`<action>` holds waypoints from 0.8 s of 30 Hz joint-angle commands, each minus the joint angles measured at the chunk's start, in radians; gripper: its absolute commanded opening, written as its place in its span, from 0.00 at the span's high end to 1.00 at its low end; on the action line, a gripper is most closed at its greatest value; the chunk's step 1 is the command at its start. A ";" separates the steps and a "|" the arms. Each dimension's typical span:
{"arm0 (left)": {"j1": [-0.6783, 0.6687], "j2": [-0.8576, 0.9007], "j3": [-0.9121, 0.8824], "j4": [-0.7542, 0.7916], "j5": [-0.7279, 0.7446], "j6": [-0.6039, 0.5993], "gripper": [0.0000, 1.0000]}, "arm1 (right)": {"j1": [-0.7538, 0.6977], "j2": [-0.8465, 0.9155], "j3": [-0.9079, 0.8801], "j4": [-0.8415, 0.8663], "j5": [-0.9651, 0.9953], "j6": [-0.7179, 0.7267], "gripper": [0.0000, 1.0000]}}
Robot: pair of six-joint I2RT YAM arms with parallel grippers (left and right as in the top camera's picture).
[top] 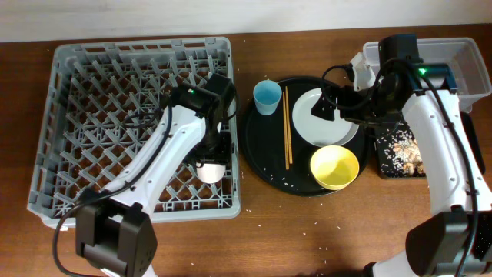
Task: Sort waste into correct bins and load items into the dishwasher rack
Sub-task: 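Place the pink cup upside down in the rack with the left gripper, then grasp the blue cup with the right gripper and hand it to the left gripper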
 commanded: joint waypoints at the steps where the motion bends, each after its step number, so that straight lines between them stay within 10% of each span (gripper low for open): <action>1: -0.004 -0.003 0.006 -0.014 -0.006 -0.003 0.70 | -0.003 -0.013 0.000 0.000 0.012 -0.008 0.02; 6: -0.004 0.002 -0.032 0.037 0.031 -0.011 0.31 | -0.001 -0.013 0.000 0.003 0.008 -0.008 0.02; 14: 0.040 0.003 0.069 0.042 0.072 -0.010 0.15 | 0.144 0.023 0.000 0.301 0.162 0.298 0.01; 24: 0.251 0.004 0.335 0.095 0.166 -0.011 0.15 | 0.247 0.419 0.000 0.621 0.243 0.567 0.63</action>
